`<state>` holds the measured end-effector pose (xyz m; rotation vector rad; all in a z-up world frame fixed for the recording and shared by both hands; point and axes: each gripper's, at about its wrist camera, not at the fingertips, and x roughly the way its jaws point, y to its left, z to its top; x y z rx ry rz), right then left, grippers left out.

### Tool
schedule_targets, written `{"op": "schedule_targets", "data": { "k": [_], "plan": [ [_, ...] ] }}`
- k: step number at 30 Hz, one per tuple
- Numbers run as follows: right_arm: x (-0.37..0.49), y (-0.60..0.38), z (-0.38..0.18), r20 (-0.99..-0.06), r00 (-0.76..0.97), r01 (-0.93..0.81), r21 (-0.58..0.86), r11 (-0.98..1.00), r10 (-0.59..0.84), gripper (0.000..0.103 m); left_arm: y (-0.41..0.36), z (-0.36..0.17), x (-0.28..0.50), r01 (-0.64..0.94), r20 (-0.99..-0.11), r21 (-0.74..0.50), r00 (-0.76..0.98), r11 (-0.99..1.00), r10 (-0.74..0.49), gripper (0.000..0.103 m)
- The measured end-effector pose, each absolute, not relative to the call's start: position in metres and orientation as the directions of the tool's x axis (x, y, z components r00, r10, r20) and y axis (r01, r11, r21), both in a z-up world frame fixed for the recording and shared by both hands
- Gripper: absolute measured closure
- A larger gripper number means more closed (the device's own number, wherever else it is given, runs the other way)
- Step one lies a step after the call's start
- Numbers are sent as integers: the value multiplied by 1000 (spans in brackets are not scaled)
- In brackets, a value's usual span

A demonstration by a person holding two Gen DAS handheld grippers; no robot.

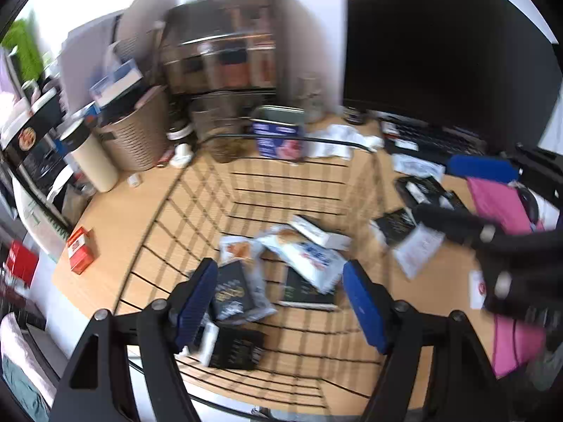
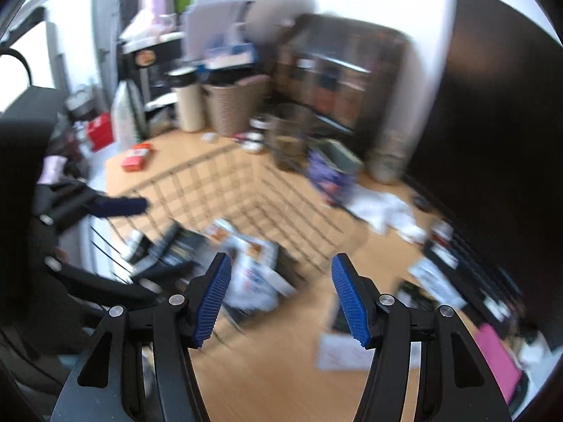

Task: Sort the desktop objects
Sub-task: 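Move both tools back over the items on the desk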

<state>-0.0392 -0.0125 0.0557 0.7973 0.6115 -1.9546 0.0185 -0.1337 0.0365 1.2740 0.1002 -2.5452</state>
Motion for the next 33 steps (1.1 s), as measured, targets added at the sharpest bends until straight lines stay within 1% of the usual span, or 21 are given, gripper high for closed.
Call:
{"op": "schedule_targets", "data": {
  "k": [3,7,11,14,18,21,25,33],
  "plan": [
    [-56,39,55,-734,-444,823,-106,-559,-514,44,-103,39,19,226,-783,95,-585,-969,-213,26],
    [-71,109,47,-736,-489,741,-67,-669,-468,44,-62,38,11,136,-789,76,-598,-988,-143,26],
    [-78,157,24,-757,-520,670,-75,-738,-395,44,-22,23,-5,49,-809,70,-582,-996,-85,26],
    [-84,182,-1,-779,-516,631,-65,-773,-356,44,3,2,-17,6,-836,80,-544,-997,-70,26],
    [-98,199,-38,-825,-496,600,-99,-794,-272,44,26,-34,-32,-54,-876,80,-479,-995,-45,26],
    [-108,208,-57,-837,-501,572,-130,-810,-219,44,30,-52,-43,-65,-895,74,-444,-995,-37,26],
    [-126,215,-74,-859,-463,559,-91,-824,-219,44,22,-62,-66,-27,-903,89,-425,-996,-69,26],
    [-153,200,-76,-864,-448,578,-84,-812,-229,44,21,-73,-119,-58,-905,131,-415,-990,-95,26]
  ]
}}
